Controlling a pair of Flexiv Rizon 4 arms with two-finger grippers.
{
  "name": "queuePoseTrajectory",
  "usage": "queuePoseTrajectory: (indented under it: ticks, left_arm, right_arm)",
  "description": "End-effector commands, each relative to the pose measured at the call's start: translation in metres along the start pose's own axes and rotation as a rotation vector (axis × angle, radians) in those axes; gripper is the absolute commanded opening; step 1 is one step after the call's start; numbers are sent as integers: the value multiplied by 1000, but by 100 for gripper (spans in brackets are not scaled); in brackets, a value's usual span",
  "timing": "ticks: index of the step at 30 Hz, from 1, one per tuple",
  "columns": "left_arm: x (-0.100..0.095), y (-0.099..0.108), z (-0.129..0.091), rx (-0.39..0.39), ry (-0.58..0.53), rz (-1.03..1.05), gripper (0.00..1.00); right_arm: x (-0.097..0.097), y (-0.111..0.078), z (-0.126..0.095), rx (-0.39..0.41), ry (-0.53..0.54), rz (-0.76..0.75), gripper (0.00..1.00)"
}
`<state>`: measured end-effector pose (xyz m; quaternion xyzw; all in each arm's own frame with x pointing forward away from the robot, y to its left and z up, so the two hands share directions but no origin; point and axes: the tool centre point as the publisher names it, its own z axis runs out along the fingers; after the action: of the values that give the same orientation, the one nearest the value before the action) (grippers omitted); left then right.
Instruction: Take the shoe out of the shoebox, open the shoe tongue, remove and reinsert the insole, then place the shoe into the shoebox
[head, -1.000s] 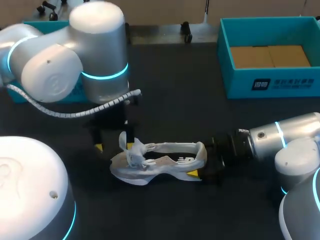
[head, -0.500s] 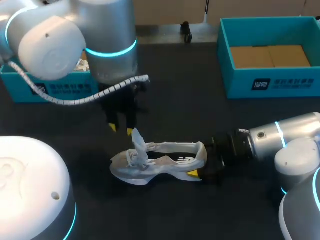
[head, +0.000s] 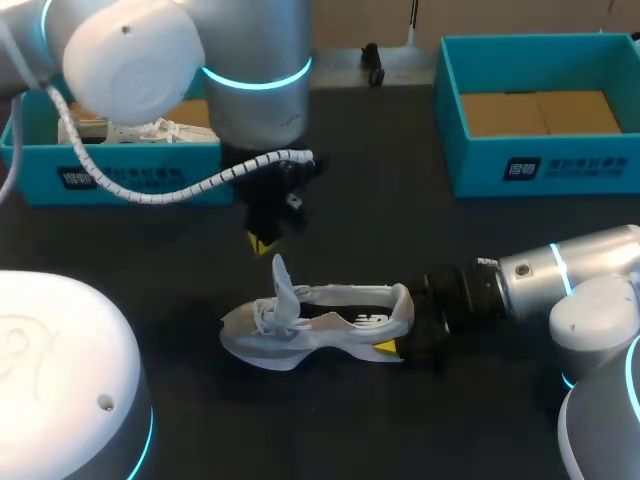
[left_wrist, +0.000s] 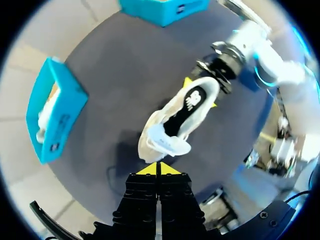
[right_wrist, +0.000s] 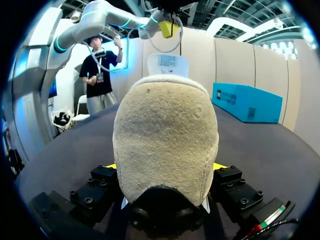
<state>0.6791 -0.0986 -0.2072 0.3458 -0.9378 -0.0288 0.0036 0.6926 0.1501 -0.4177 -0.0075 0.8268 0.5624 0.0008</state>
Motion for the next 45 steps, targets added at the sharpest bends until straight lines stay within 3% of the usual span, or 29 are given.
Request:
queuePoseTrajectory:
  ticks: [1,3,14,19,25,29,40,45]
  left_arm:
    - [5,-15,-13,-28,7,536,0]
    - [8,-21,-16,-39,12,647,0]
    - [8,-21,-16,-39,12,647,0]
    - [21,-13,8,63,-9,817,0]
    - [37,-35,35,125,29,867,0]
    - [47,-60,45,48,51,910,0]
    - [47,-60,45,48,51,910,0]
    - [57,-84,69,43,71,928,0]
  right_arm:
    - [4,-4,4,3,-1,0,0]
    - [4,-4,4,3,-1,0,0]
    - [4,-4,4,3,-1,0,0]
    - [4,-4,4,3,-1,0,0]
    - [4,-4,4,3,-1,0,0]
    - [4,-4,4,3,-1,0,0]
    - [4,-4,4,3,-1,0,0]
    - [4,-4,4,3,-1,0,0]
